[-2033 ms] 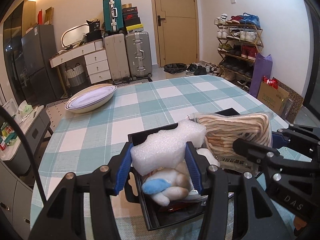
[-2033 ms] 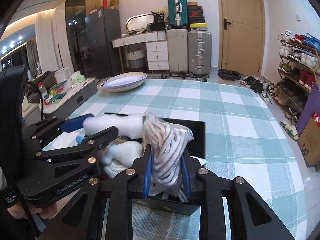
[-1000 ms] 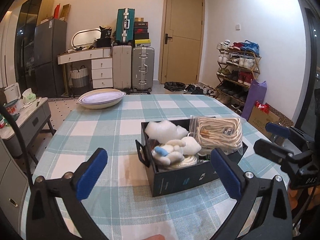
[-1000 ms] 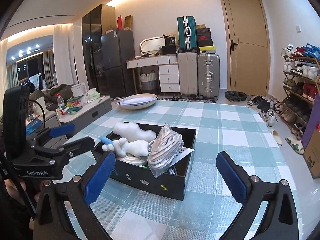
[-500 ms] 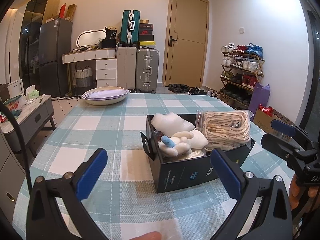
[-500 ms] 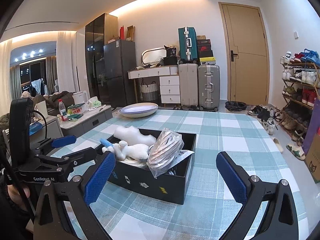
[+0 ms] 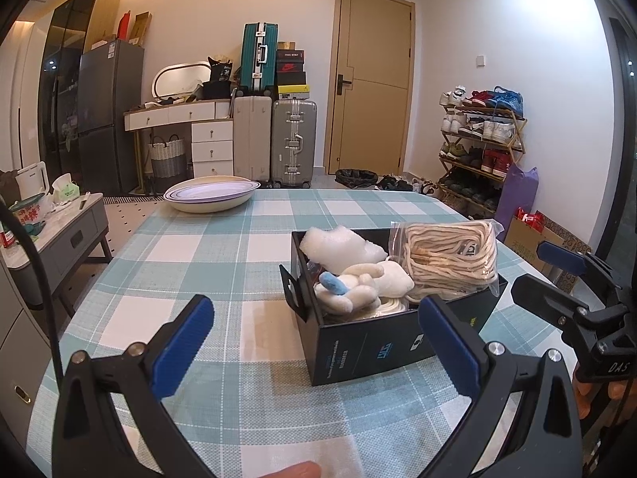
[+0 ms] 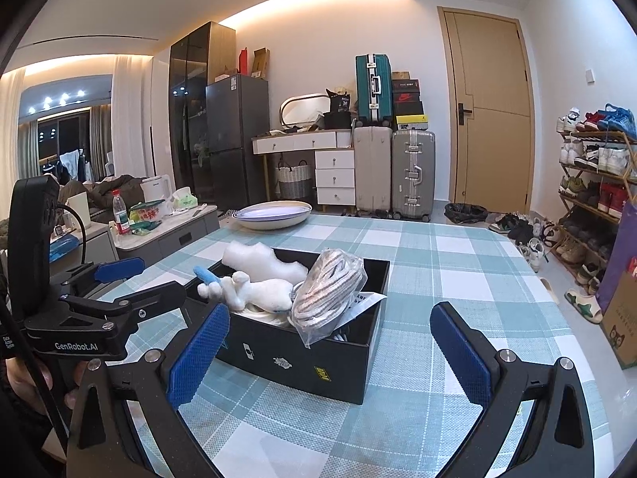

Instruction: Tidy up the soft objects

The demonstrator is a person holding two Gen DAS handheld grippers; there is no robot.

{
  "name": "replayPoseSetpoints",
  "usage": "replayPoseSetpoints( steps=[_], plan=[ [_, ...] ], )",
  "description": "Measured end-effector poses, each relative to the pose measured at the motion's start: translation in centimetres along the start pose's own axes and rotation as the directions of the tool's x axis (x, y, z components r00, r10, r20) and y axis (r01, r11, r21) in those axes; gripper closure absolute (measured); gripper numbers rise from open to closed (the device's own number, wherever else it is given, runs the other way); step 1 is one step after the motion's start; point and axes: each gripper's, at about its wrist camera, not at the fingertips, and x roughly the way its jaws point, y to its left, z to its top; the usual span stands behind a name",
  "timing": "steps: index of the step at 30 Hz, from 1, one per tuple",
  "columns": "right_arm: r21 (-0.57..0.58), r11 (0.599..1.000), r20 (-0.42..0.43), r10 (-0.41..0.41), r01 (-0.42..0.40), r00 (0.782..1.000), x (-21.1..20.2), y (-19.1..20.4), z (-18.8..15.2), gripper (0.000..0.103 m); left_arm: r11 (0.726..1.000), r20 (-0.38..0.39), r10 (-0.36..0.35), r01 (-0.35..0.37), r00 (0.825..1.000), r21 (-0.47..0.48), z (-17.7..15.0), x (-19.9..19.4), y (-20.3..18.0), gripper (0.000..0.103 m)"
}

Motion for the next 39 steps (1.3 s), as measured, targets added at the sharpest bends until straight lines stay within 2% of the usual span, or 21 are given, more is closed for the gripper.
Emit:
replayPoseSetpoints(
  steps=[39],
  plan=[
    [-0.001, 1.0, 0.022, -0.011, 0.011, 1.0, -0.38, -0.01, -0.12, 0.0, 1.0, 0.011, -0.003, 0.003, 1.0, 0.004, -0.1, -0.09, -0.25, 0.0]
  ],
)
